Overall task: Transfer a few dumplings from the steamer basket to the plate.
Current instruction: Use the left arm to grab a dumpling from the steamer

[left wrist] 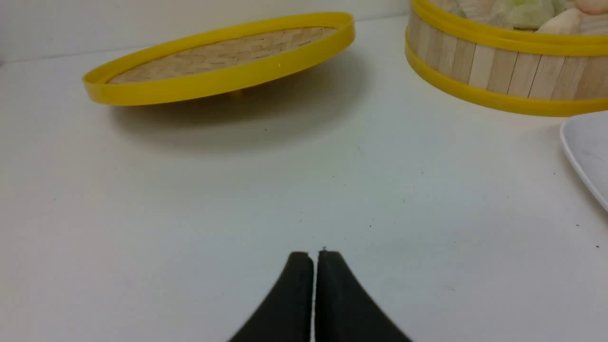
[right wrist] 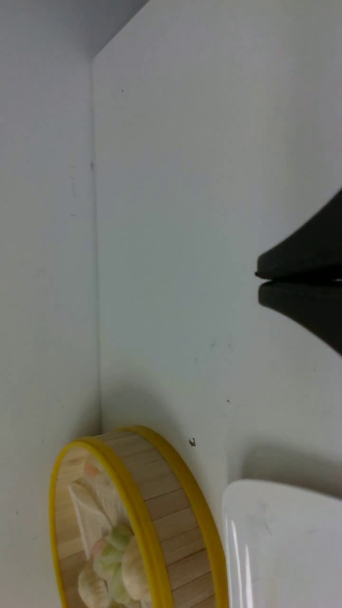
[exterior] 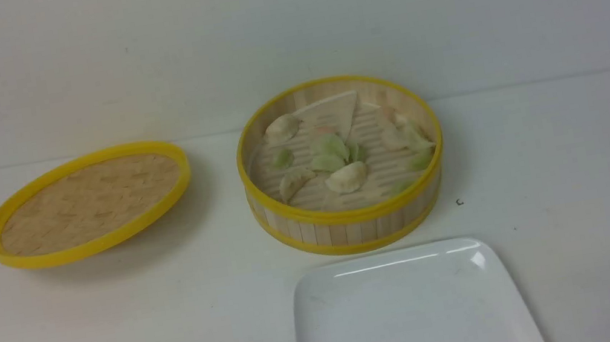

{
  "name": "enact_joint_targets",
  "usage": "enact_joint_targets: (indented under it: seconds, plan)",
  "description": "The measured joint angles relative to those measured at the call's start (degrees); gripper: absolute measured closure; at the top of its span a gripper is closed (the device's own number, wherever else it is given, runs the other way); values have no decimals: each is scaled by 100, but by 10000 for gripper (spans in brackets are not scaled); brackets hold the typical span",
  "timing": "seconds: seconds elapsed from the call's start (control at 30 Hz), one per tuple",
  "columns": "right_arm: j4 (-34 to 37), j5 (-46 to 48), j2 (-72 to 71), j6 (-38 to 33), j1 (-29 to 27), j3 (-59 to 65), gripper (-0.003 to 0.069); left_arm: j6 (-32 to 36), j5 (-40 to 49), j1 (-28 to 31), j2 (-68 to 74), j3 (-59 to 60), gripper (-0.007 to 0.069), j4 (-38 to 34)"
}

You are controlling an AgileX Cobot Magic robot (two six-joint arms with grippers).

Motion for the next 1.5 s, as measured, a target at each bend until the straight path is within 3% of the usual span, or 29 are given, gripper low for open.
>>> enact_joint_targets:
  seconds: [0.87, 1.1, 1.3, 1.5]
  plan:
    - [0, 0, 0, 0, 18, 0, 673, -19, -103, 0, 0, 11, 631, -43]
    - [0, 0, 0, 0, 18, 0, 673, -605, -1255, 0, 0, 21, 631, -1365]
    - [0, 0, 0, 0, 18, 0, 673, -835, -3291, 0, 0, 21, 631, -2715]
    - [0, 0, 0, 0, 18, 0, 673, -1080, -4760, 0, 0, -29, 631, -3074]
